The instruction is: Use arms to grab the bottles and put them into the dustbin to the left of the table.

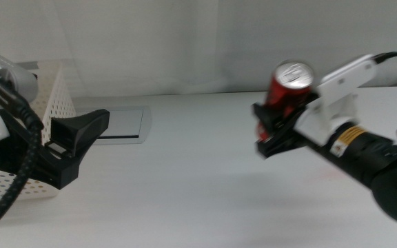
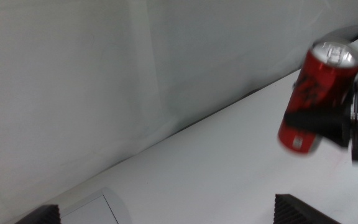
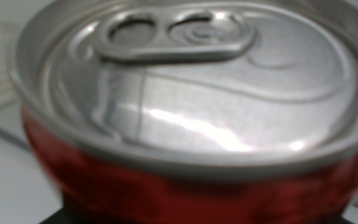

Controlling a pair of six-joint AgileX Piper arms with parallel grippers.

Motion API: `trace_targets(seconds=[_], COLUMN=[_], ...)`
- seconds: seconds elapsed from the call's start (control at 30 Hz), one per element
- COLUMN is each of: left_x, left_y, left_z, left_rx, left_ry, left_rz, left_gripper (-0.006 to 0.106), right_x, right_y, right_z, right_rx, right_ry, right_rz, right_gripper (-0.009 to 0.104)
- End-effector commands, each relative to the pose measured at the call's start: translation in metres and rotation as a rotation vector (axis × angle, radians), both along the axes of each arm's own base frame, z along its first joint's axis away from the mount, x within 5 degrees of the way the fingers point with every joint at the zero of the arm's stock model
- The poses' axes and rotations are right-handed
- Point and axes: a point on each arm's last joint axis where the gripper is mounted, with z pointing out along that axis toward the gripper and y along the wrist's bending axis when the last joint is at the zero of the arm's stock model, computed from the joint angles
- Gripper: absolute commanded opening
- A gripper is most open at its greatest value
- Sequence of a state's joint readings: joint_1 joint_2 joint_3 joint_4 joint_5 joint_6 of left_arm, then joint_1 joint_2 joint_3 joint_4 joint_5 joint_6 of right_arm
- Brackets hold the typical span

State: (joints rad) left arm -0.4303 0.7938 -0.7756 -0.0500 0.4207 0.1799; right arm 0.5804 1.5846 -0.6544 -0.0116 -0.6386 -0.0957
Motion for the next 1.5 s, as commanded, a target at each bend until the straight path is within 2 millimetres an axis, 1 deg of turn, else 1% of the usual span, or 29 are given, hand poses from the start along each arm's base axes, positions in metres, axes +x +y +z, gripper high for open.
trace_targets(seconds=[0.0,0.1,0.2,0.3,0.33,0.47,0.57,1.13,1.23,1.33,1.37,1.4,1.43,1.47], left_x=[-0.001,-0.001,-0.001,-0.001,-0.001,-0.001,-0.001,-0.001,-0.001,-0.001,-0.001,-0.001,-0.001,-0.001], left_y=[-0.001,-0.001,-0.001,-0.001,-0.001,-0.002,-0.002,-0.002,-0.002,-0.002,-0.002,-0.002,-0.002,-0.002], left_z=[-0.001,-0.001,-0.001,-0.001,-0.001,0.0,-0.001,-0.001,-0.001,-0.001,-0.001,-0.001,-0.001,-0.001], left_rx=[-0.016,-0.016,-0.016,-0.017,-0.017,-0.023,-0.022,-0.02,-0.02,-0.02,-0.02,-0.02,-0.02,-0.02], left_ry=[0.003,0.003,0.003,0.004,0.004,0.006,0.008,0.013,0.013,0.013,0.013,0.013,0.013,0.013], left_rz=[-0.006,-0.006,-0.006,-0.006,-0.006,-0.006,-0.006,-0.007,-0.007,-0.007,-0.007,-0.007,-0.007,-0.007], left_gripper=[0.089,0.089,0.089,0.089,0.089,0.089,0.089,0.089,0.089,0.089,0.089,0.089,0.089,0.089], right_x=[-0.011,-0.023,-0.03,-0.031,-0.03,-0.024,-0.021,-0.022,-0.023,-0.023,-0.023,-0.023,-0.023,-0.023], right_y=[0.022,0.043,0.058,0.068,0.073,0.08,0.083,0.082,0.081,0.081,0.081,0.081,0.081,0.081], right_z=[0.003,-0.012,-0.03,-0.045,-0.055,-0.072,-0.078,-0.084,-0.086,-0.087,-0.087,-0.087,-0.087,-0.087], right_rx=[0.025,0.035,0.016,-0.001,-0.004,0.001,-0.007,-0.065,-0.08,-0.086,-0.086,-0.086,-0.067,-0.062], right_ry=[-0.019,0.046,0.094,0.12,0.132,0.17,0.179,0.247,0.264,0.272,0.272,0.272,0.288,0.297], right_rz=[0.083,0.144,0.177,0.195,0.199,0.185,0.185,0.18,0.179,0.178,0.178,0.178,0.169,0.166], right_gripper=[-0.003,-0.003,-0.003,-0.003,-0.003,-0.003,-0.003,-0.003,0.0,0.012,0.02,0.038,0.079,0.092])
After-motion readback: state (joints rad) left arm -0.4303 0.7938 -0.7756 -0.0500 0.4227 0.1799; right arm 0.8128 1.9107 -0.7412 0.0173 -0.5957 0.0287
